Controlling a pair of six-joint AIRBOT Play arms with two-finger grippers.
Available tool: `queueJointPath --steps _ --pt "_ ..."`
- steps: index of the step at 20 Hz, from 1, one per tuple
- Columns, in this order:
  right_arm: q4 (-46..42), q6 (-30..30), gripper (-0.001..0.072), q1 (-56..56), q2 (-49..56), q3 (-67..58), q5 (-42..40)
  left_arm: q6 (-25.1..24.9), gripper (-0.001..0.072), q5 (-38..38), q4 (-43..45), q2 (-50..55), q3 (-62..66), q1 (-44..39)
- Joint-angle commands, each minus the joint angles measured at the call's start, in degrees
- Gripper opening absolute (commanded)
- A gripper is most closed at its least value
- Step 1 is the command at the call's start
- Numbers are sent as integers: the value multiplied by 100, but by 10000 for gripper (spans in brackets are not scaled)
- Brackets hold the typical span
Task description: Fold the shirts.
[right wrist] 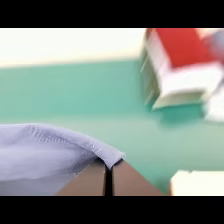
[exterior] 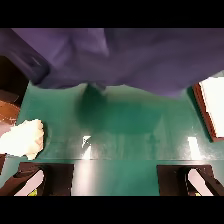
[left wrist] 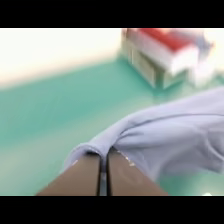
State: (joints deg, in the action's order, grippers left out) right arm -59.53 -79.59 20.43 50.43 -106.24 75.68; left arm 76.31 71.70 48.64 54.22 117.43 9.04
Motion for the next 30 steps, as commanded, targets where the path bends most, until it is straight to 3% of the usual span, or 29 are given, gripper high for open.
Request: queueJointPath --steps 1,6,10,15,19,23,27,30 --pt "-68 -7 18 496 -15 -1213 275 328 30 -726 24 -317 942 7" --pt "-66 0 18 358 -9 -1167 365 278 30 -811 317 -595 820 7" --pt "-85 22 17 -20 437 -420 638 278 30 -761 581 -472 -859 7" --pt "-1198 -83 17 -1071 2138 291 1397 98 31 -232 570 802 -2739 -37" --pt "-1252 -337 17 -1508 3810 610 1425 -160 31 -483 579 2487 -3154 -337" --pt "-1189 -354 17 -1725 5021 586 553 -476 31 -1635 490 3832 -3154 -501" --pt "-761 -398 17 -1775 5471 588 -828 -492 31 -3073 479 4218 -3152 -501" --pt "-393 -398 17 -1775 5423 586 -1519 -855 31 -3274 485 4203 -3005 -481"
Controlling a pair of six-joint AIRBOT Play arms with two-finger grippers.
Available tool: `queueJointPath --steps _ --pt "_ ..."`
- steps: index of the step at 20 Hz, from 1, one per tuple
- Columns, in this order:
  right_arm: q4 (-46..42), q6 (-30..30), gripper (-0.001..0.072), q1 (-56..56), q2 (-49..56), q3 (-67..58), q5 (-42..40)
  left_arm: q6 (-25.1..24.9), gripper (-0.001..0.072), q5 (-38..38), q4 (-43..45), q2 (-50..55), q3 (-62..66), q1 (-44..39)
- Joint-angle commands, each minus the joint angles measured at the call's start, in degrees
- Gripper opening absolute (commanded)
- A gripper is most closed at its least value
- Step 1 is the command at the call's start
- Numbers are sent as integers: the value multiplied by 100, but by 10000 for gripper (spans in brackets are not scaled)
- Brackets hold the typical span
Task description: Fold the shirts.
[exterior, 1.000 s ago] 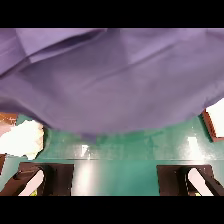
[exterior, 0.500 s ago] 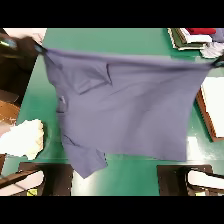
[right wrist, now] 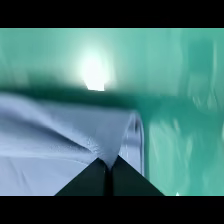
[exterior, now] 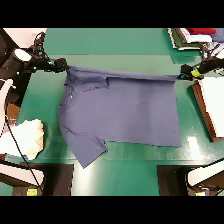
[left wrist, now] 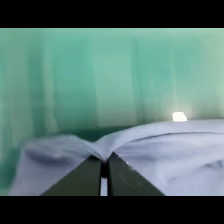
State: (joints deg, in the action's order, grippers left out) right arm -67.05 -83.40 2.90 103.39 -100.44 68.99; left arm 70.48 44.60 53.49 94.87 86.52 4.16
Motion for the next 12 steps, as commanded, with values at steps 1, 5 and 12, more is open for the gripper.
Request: queueJointPath --steps 1,5,12 --pt "348 -13 17 -22 66 9 -859 -367 31 -396 20 129 197 7" --pt "94 66 17 -114 -155 11 186 -597 30 1314 107 125 743 7" --pt "-251 61 17 -457 -992 1709 310 -55 29 2787 1537 125 463 4"
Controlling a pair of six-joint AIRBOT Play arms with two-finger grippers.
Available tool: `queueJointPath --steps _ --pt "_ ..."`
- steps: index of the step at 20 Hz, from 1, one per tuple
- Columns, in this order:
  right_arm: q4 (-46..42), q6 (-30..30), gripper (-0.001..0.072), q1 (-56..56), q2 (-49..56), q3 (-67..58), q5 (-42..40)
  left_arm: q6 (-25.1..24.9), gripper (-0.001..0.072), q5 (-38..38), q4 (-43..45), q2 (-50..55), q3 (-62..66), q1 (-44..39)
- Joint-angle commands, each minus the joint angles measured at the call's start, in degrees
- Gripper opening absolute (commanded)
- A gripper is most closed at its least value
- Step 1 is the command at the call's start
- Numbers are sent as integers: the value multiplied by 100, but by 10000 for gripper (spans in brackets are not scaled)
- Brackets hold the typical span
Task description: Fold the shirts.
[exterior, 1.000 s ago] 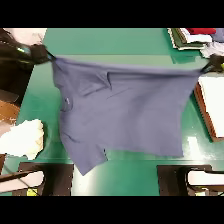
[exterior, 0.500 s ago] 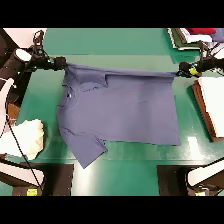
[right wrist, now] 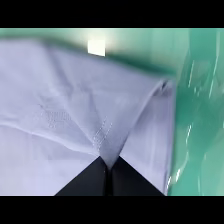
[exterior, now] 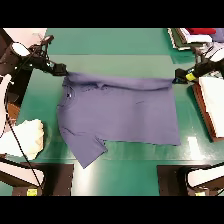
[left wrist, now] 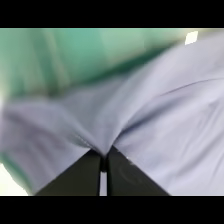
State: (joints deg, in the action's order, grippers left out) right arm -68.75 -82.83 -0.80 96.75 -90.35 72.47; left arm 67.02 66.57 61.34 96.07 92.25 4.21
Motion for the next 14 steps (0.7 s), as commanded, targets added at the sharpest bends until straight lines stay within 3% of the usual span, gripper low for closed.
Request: queueJointPath --steps 1,10,11,12,13,14 --pt "-85 4 16 -87 -459 970 -103 369 30 658 988 4 -144 0" --pt "31 103 19 63 -822 1886 -352 372 34 1213 1224 7 -184 0" --pt "44 103 20 55 -822 1880 -348 463 173 1268 1270 7 -184 0" --pt "109 101 23 57 -822 1873 -315 627 448 1318 1322 7 -184 0" --pt "201 101 57 59 -822 1864 -256 774 539 1342 1362 7 -184 0" --pt "249 101 214 79 -822 1823 -162 802 483 1344 1373 7 -184 0"
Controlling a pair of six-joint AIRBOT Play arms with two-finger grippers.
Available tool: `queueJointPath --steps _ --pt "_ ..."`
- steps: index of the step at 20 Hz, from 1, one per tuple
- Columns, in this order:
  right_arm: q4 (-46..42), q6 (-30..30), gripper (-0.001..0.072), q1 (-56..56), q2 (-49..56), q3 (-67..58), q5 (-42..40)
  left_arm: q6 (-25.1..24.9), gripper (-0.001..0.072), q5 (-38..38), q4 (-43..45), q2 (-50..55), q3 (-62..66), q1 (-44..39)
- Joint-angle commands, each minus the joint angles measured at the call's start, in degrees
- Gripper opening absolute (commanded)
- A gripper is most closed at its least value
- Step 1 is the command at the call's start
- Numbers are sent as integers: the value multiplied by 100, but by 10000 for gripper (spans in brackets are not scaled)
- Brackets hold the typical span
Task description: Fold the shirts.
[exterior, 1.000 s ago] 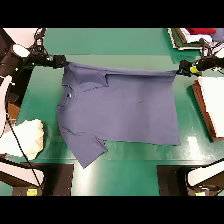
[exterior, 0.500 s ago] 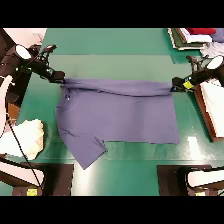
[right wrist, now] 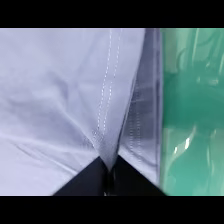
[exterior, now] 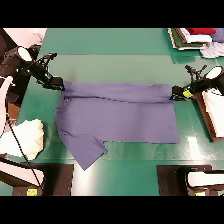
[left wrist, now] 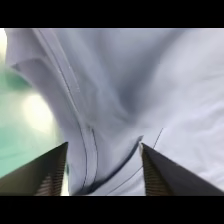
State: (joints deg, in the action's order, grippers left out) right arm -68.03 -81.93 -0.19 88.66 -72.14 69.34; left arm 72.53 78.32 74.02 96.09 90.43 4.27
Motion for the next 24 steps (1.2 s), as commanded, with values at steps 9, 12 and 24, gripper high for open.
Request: queueJointPath --steps 9,12,24 --pt "256 151 345 627 -1093 297 1279 813 471 212 -61 -1709 -2159 -7" --pt "258 315 344 745 -1613 850 1255 824 472 212 -597 -2841 -3801 -7" --pt "1143 769 344 719 -1969 1213 1169 1453 549 -459 -1193 -4634 -6594 -7"
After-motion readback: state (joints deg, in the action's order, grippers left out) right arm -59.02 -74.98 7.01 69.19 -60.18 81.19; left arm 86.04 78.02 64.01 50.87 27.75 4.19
